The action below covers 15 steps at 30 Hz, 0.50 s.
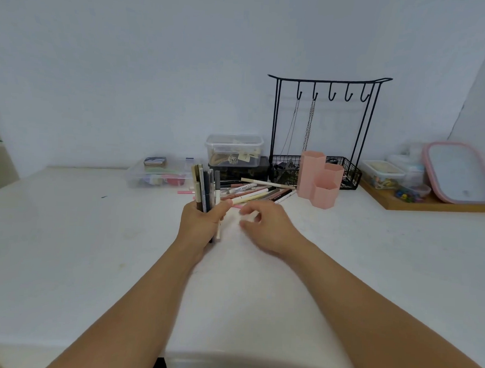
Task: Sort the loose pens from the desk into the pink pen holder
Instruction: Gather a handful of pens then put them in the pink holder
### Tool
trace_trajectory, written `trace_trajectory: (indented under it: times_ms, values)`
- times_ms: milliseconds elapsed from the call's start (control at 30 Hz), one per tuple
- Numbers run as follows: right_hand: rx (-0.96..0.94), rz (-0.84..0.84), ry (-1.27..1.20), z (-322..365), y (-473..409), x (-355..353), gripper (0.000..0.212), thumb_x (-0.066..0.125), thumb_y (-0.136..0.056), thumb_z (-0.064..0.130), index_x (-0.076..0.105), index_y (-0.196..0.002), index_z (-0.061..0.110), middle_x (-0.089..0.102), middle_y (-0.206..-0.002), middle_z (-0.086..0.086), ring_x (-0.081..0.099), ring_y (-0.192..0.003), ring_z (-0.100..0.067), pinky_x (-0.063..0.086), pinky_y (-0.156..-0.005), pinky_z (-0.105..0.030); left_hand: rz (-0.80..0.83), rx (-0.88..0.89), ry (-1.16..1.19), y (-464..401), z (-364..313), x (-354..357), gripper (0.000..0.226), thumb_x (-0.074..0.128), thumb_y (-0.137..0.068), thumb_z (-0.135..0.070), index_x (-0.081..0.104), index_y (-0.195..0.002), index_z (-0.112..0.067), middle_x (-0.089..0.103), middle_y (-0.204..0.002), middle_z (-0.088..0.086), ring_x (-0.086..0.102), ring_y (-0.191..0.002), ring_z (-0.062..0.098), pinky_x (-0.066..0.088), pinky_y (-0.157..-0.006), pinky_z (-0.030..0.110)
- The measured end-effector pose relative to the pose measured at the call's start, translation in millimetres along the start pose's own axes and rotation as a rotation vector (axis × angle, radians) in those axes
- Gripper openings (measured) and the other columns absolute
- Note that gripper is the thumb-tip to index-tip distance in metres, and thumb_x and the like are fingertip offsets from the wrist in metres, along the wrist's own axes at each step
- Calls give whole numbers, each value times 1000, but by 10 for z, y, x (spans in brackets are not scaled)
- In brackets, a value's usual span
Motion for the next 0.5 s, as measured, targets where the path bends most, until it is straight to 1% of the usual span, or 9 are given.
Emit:
trace_trajectory:
  times_ms: [33, 67, 100, 133, 233, 333, 367, 433, 500]
  values:
    - [9, -53, 135, -91, -18, -97, 28, 64, -90, 22, 65, -118, 21, 64, -118, 4, 56, -105, -7, 45, -89, -26, 3, 0, -14, -6, 4, -1, 20, 76, -89, -30, 70, -81, -13, 68, -64, -4, 58, -55, 8, 46, -50, 20]
    - [37, -60, 227, -191, -20, -162, 35, 59, -93, 22, 59, -127, 21, 59, -130, 2, 50, -118, -18, 44, -96, -34, 6, -2, -13, -13, 9, 3, 20, 74, -91, -29, 71, -86, -10, 70, -67, -2, 60, -58, 9, 48, -54, 20]
    - [74, -32, 288, -286, -18, -185, 40, 55, -95, 23, 52, -135, 20, 53, -139, 0, 44, -126, -26, 43, -100, -39, 6, -4, -7, -22, 17, 4, 21, 73, -92, -28, 71, -90, -7, 70, -68, 0, 62, -62, 10, 49, -59, 21]
    - [100, 13, 339, -361, -13, -177, 45, 51, -96, 24, 46, -140, 20, 47, -146, -1, 40, -129, -30, 42, -100, -41, 3, -7, -5, -29, 22, 5, 21, 72, -93, -27, 70, -93, -6, 70, -69, 2, 63, -64, 12, 49, -62, 23]
    - [114, 115, 438, -457, -9, -92, 48, 42, -99, 32, 35, -145, 20, 39, -154, 1, 37, -130, -34, 38, -98, -43, -2, -9, -12, -35, 26, 8, 25, 72, -93, -32, 67, -98, -8, 65, -69, 5, 59, -65, 18, 46, -64, 30]
    - [136, 206, 514, -477, 1, -25, 54, 32, -103, 37, 26, -155, 23, 23, -163, 4, 30, -140, -33, 30, -108, -44, -3, -9, -42, -32, 28, 0, 30, 72, -91, -36, 66, -93, -7, 62, -67, 6, 53, -62, 19, 43, -63, 30]
    - [138, 209, 528, -477, -2, -27, 54, 31, -104, 37, 26, -155, 22, 22, -164, 4, 29, -141, -32, 29, -110, -44, 1, -10, -55, -29, 24, 2, 31, 72, -91, -38, 65, -88, -8, 61, -66, 6, 52, -61, 19, 43, -63, 30]
    - [134, 174, 525, -457, -2, -58, 52, 34, -103, 36, 33, -152, 20, 30, -161, 1, 34, -137, -31, 32, -109, -43, 14, -5, -68, -26, 11, 14, 34, 72, -91, -40, 61, -80, -10, 60, -64, 6, 50, -60, 19, 43, -63, 30]
    - [124, 143, 515, -418, 1, -83, 46, 38, -102, 35, 40, -146, 20, 43, -152, -2, 42, -129, -31, 38, -103, -42, 29, -4, -69, -22, 2, 28, 35, 73, -90, -41, 60, -79, -11, 58, -62, 5, 51, -60, 19, 45, -64, 30]
Point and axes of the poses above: each hand's wrist, its own y-axis away from the middle knuckle, its own x-axis out of the palm, z = x × y, the point moved 8 cm from there along -y, towards the middle knuckle
